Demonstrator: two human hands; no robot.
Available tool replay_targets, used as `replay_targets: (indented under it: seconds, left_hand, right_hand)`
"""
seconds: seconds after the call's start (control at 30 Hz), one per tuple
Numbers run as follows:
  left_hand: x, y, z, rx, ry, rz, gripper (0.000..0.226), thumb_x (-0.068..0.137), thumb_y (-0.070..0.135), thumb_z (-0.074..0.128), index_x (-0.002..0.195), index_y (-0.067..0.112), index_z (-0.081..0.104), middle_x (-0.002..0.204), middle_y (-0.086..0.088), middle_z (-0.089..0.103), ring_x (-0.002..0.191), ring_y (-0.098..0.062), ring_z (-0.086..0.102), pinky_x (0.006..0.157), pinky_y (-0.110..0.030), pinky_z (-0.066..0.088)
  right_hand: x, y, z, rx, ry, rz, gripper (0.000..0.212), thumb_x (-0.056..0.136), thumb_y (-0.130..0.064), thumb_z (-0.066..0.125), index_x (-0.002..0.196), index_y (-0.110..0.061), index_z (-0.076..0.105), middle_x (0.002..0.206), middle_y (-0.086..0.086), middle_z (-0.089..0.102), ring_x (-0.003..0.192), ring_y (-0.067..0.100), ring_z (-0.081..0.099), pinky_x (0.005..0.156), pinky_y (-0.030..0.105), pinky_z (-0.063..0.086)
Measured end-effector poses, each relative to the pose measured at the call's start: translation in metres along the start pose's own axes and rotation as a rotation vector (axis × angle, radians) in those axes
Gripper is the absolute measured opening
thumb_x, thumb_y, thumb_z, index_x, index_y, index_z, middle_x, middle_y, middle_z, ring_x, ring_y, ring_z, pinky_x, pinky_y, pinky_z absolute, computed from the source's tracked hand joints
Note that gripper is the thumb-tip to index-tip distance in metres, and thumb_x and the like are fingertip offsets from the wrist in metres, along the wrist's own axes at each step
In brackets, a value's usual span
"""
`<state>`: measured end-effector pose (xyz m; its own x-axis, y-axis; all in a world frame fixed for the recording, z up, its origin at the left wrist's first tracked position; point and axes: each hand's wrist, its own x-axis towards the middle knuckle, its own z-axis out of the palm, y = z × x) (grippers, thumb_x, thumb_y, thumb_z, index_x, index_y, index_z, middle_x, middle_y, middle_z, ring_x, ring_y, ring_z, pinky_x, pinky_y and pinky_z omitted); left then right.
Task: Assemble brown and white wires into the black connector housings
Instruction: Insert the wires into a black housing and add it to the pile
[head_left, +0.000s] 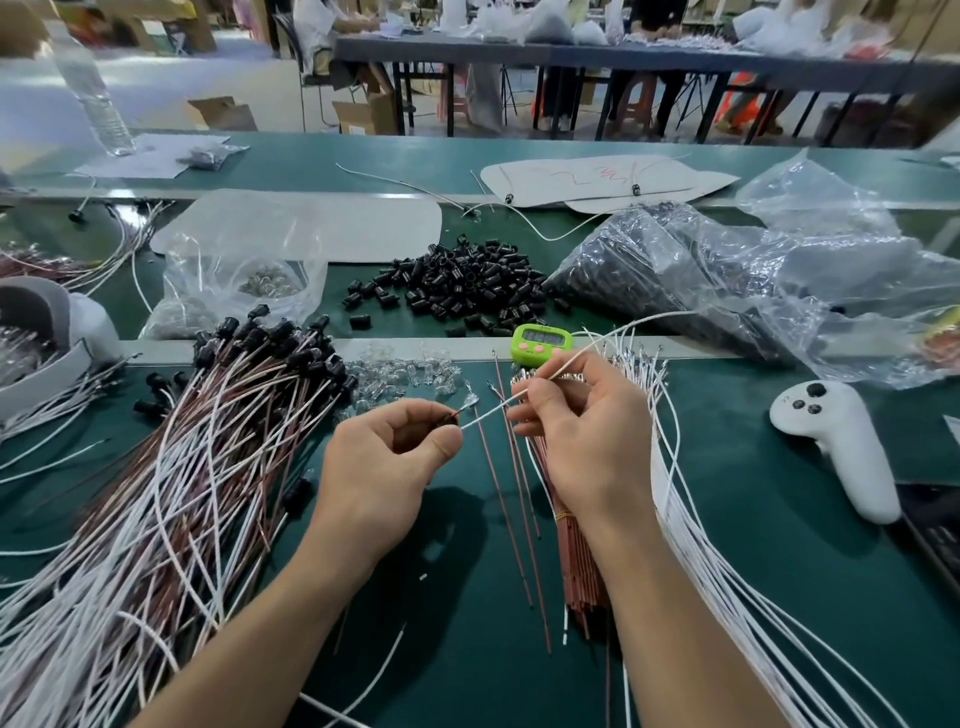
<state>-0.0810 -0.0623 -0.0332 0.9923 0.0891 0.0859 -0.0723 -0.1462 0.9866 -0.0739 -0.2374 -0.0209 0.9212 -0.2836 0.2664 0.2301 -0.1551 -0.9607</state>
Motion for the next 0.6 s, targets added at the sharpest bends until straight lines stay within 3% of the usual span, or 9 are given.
replay_targets:
  seconds: [0.13, 0.27, 0.47, 0.6]
  left_hand:
    - [0.000, 0.001, 0.001, -0.010, -0.013, -0.018, 0.030, 0.084, 0.009, 0.081, 0.084, 0.039, 0.078, 0.074, 0.007, 0.076, 0.057, -0.004, 0.061, 0.058, -0.014, 0.050]
    - [-0.001, 0.003, 0.003, -0.157, -0.047, -0.025, 0.027, 0.085, -0.003, 0.076, 0.081, 0.024, 0.079, 0.074, 0.003, 0.075, 0.060, -0.006, 0.062, 0.060, -0.015, 0.050]
    - [-0.002, 0.007, -0.001, -0.339, -0.115, -0.048, 0.020, 0.086, -0.003, 0.072, 0.085, 0.017, 0.076, 0.076, -0.010, 0.069, 0.058, -0.010, 0.054, 0.058, -0.016, 0.046]
    - [0.000, 0.005, 0.002, -0.305, -0.106, -0.061, 0.017, 0.087, -0.004, 0.071, 0.090, 0.012, 0.073, 0.078, -0.011, 0.070, 0.056, -0.010, 0.055, 0.056, -0.014, 0.046]
  right_hand:
    - [-0.001, -0.005, 0.003, 0.214, -0.026, 0.129, 0.015, 0.100, 0.002, 0.059, 0.091, -0.008, 0.063, 0.081, 0.011, 0.077, 0.066, 0.024, 0.075, 0.059, 0.027, 0.059]
    - [-0.001, -0.009, 0.003, 0.476, -0.071, 0.312, 0.011, 0.098, 0.003, 0.063, 0.090, -0.005, 0.065, 0.079, 0.015, 0.076, 0.063, 0.021, 0.073, 0.058, 0.025, 0.059]
    - [-0.006, -0.010, 0.007, 0.250, -0.266, 0.249, 0.033, 0.094, 0.004, 0.066, 0.077, -0.021, 0.077, 0.077, 0.011, 0.077, 0.064, 0.021, 0.073, 0.058, 0.026, 0.058]
    - [-0.007, -0.007, 0.006, 0.074, -0.270, 0.187, 0.027, 0.091, -0.003, 0.069, 0.078, -0.025, 0.076, 0.074, 0.007, 0.077, 0.067, 0.019, 0.075, 0.060, 0.024, 0.056]
